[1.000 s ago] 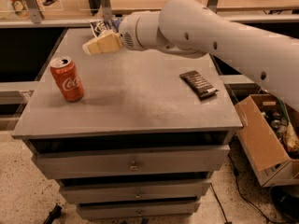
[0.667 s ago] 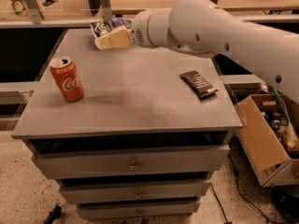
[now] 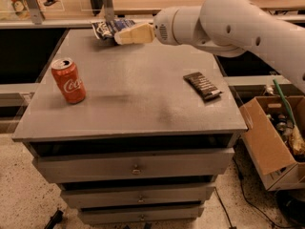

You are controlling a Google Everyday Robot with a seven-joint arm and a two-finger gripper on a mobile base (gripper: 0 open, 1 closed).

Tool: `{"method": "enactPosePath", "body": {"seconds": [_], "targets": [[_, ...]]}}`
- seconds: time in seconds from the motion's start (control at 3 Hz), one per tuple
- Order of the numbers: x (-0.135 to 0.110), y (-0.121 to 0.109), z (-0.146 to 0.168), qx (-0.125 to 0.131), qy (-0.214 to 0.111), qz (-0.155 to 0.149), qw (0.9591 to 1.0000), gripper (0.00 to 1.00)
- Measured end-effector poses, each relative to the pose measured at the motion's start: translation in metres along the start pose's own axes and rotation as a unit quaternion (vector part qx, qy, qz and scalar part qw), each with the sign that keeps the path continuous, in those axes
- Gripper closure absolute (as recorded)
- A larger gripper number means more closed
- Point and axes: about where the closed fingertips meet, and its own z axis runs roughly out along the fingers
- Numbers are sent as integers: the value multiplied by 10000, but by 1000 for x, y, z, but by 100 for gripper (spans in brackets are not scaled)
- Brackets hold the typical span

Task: Move blue plastic bottle near blue chip bag

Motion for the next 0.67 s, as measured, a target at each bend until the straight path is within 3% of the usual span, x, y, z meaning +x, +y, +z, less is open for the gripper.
{"method": "enactPosePath", "body": {"seconds": [0.67], "targets": [[4, -23, -14, -285, -55, 138, 9995, 0]]}}
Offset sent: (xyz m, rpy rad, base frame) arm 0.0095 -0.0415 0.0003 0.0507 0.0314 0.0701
